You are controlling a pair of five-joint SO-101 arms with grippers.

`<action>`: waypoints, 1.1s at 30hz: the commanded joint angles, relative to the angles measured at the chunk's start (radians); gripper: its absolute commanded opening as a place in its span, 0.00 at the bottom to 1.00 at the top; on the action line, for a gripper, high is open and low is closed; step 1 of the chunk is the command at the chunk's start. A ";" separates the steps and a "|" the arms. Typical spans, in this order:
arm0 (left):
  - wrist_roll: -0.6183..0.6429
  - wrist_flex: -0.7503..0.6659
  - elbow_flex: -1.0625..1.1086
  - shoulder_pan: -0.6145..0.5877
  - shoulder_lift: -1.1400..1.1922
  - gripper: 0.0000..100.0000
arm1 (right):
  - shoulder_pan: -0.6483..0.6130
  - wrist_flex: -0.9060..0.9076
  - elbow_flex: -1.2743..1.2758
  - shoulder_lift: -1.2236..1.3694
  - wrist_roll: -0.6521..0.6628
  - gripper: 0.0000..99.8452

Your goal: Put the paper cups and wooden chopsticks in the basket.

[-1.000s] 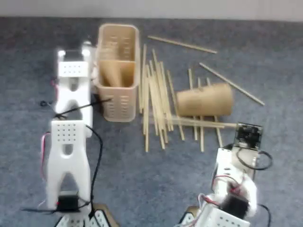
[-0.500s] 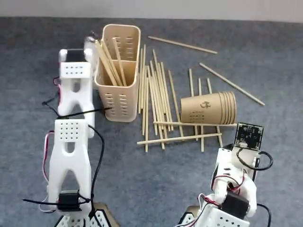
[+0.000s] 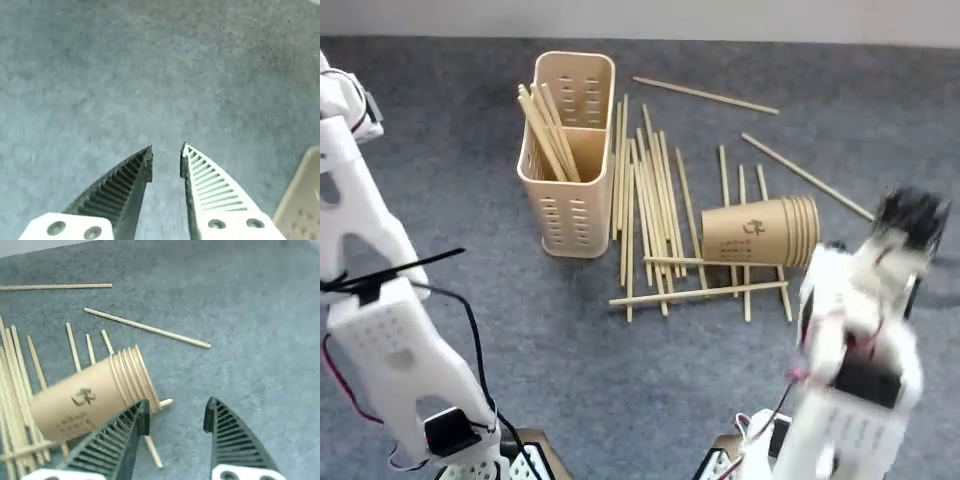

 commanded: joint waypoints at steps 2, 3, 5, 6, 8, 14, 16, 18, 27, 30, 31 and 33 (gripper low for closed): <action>-0.044 0.002 0.269 -0.004 -0.266 0.12 | -0.041 -0.004 -0.191 0.395 -0.345 0.19; -0.061 -0.002 0.315 -0.002 -0.292 0.12 | -0.053 -0.005 -0.199 0.456 -0.436 0.19; -0.081 -0.040 0.404 -0.002 -0.323 0.12 | -0.090 -0.005 -0.203 0.553 -0.652 0.20; -0.086 -0.071 0.447 -0.002 -0.331 0.12 | -0.110 -0.013 -0.225 0.590 -0.747 0.20; -0.091 -0.144 0.533 -0.004 -0.331 0.12 | -0.139 -0.024 -0.263 0.644 -0.879 0.20; -0.092 -0.321 0.740 -0.008 -0.340 0.12 | -0.148 -0.101 -0.312 0.711 -0.962 0.20; -0.092 -0.354 0.769 -0.008 -0.340 0.12 | -0.148 -0.101 -0.312 0.702 -0.953 0.20; -0.092 -0.370 0.782 -0.004 -0.338 0.12 | -0.145 -0.102 -0.314 0.691 -0.951 0.20; -0.092 -0.368 0.786 -0.002 -0.332 0.12 | -0.079 -0.105 -0.340 0.610 -0.795 0.20; -0.091 -0.364 0.786 -0.001 -0.332 0.12 | -0.104 -0.113 -0.340 0.684 -0.689 0.20; -0.091 -0.362 0.786 -0.001 -0.332 0.12 | -0.105 -0.134 -0.340 0.716 -0.667 0.20; -0.091 -0.362 0.786 -0.004 -0.331 0.12 | -0.108 -0.174 -0.338 0.792 -0.641 0.20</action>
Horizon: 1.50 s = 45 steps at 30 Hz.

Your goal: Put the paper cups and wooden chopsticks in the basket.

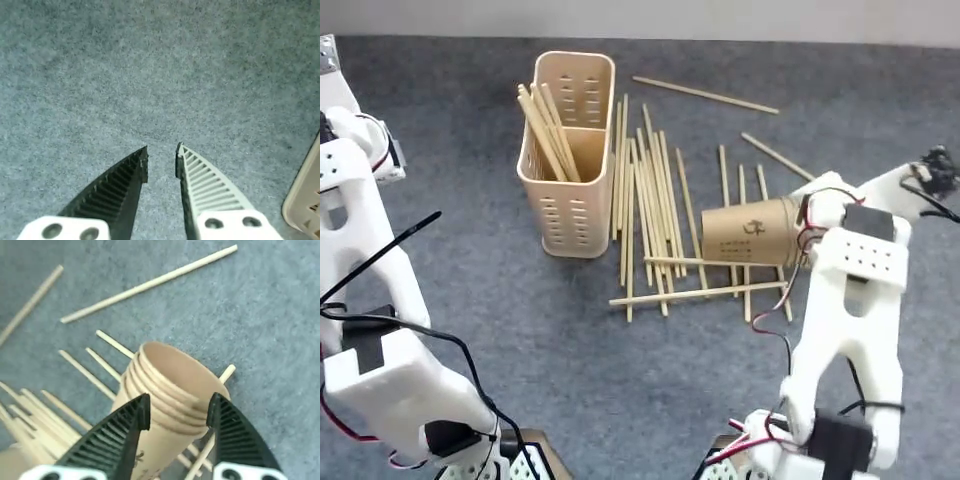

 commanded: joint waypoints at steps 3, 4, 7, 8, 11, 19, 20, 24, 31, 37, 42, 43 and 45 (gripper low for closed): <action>-0.014 -0.003 -0.004 -0.004 -0.050 0.12 | -0.012 -0.056 -0.047 0.159 0.051 0.20; -0.014 -0.003 -0.004 -0.004 -0.050 0.12 | -0.022 -0.056 -0.047 0.180 0.051 0.20; -0.014 -0.003 -0.004 0.001 -0.048 0.12 | -0.054 -0.056 -0.042 0.193 0.052 0.20; -0.014 -0.003 -0.004 0.002 -0.048 0.12 | -0.065 -0.054 -0.042 0.193 0.054 0.20; -0.014 -0.003 -0.004 0.015 -0.048 0.12 | -0.085 -0.054 -0.044 0.193 0.054 0.20; -0.011 -0.003 -0.002 0.019 -0.048 0.12 | -0.213 -0.056 -0.038 0.199 0.052 0.18; -0.011 -0.003 -0.002 0.027 -0.048 0.12 | -0.228 -0.054 -0.038 0.199 0.052 0.14; -0.012 -0.009 0.038 0.039 -0.056 0.12 | -0.240 -0.053 -0.005 0.200 0.132 0.00; -0.011 -0.005 0.050 0.062 -0.056 0.12 | -0.242 -0.054 0.056 0.196 0.399 0.03; -0.009 -0.003 0.050 0.087 -0.056 0.12 | -0.255 -0.061 0.096 0.200 0.519 0.03; -0.008 -0.002 0.051 0.102 -0.056 0.12 | -0.282 -0.061 0.097 0.200 0.551 0.03; -0.008 -0.002 0.051 0.104 -0.056 0.12 | -0.288 -0.061 0.097 0.200 0.605 0.03; -0.008 -0.002 0.051 0.104 -0.056 0.12 | -0.309 -0.061 0.097 0.196 0.723 0.00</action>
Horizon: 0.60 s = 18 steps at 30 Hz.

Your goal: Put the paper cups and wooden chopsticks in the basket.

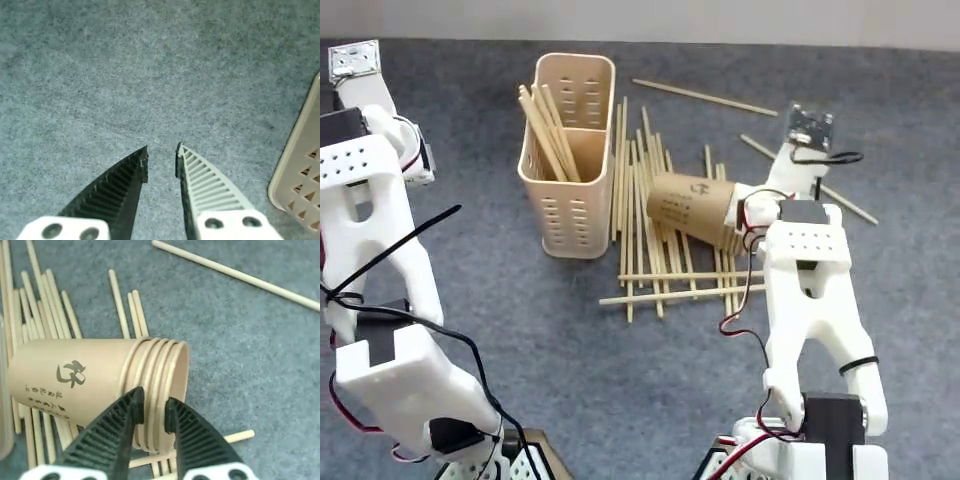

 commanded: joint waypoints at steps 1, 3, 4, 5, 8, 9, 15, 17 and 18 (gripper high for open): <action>-0.008 -0.002 -0.002 0.019 -0.056 0.12 | -0.050 0.005 0.039 0.008 0.152 0.00; -0.009 -0.002 -0.002 0.016 -0.056 0.12 | -0.041 0.027 0.025 0.005 0.172 0.00; -0.011 -0.002 -0.002 0.013 -0.056 0.12 | -0.028 0.047 -0.016 0.001 0.206 0.00; -0.012 -0.002 -0.002 0.012 -0.056 0.12 | -0.018 0.084 -0.082 -0.012 0.239 0.00; -0.012 -0.002 -0.002 -0.004 -0.056 0.12 | 0.010 0.274 -0.294 -0.042 0.315 0.00; -0.012 -0.003 -0.002 -0.005 -0.056 0.12 | 0.013 0.326 -0.367 -0.048 0.331 0.00; -0.012 -0.003 -0.004 -0.007 -0.054 0.12 | 0.007 0.530 -0.791 -0.027 0.362 0.00; -0.014 -0.003 -0.004 -0.010 -0.051 0.12 | -0.010 0.585 -0.915 -0.002 0.381 0.00; -0.014 -0.003 -0.004 -0.012 -0.051 0.12 | -0.013 0.608 -0.975 0.015 0.382 0.00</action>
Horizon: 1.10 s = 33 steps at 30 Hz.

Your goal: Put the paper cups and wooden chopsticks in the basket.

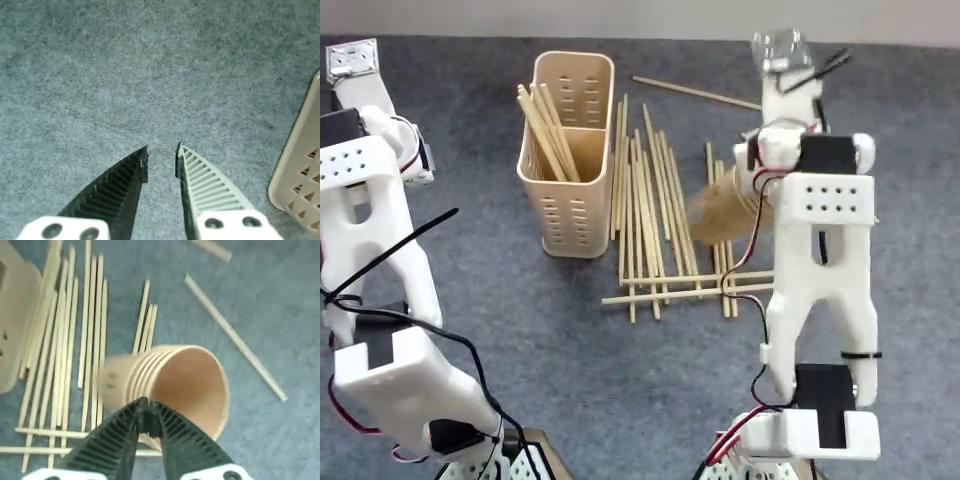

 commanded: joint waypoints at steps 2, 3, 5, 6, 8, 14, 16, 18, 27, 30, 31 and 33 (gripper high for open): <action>-0.014 -0.006 -0.004 -0.021 -0.053 0.12 | -0.027 0.088 -0.335 0.047 0.018 0.00; -0.014 -0.008 -0.004 -0.021 -0.054 0.12 | -0.035 0.094 -0.400 0.068 0.018 0.00; -0.014 -0.008 -0.004 -0.024 -0.053 0.12 | -0.051 0.104 -0.509 0.108 0.017 0.00; -0.014 -0.005 -0.004 -0.024 -0.051 0.12 | -0.054 0.131 -0.553 0.128 0.017 0.00; -0.015 -0.003 -0.004 -0.027 -0.050 0.12 | -0.047 0.209 -0.615 0.157 0.020 0.00; -0.055 -0.009 -0.002 -0.079 -0.048 0.12 | 0.226 0.320 -0.624 0.246 0.097 0.00; -0.055 -0.009 -0.002 -0.082 -0.048 0.12 | 0.321 0.295 -0.607 0.320 0.069 0.01; -0.055 -0.009 -0.002 -0.079 -0.048 0.12 | 0.389 0.248 -0.602 0.403 0.026 0.07; -0.055 -0.011 0.027 -0.073 -0.048 0.12 | 0.463 0.265 -0.604 0.634 0.043 0.35; -0.055 -0.043 0.068 -0.054 -0.048 0.12 | 0.447 0.265 -0.602 0.688 0.002 0.35; -0.055 -0.058 0.082 -0.051 -0.048 0.12 | 0.444 0.265 -0.602 0.707 -0.008 0.35; -0.055 -0.083 0.107 -0.051 -0.048 0.12 | 0.432 0.265 -0.602 0.745 -0.008 0.35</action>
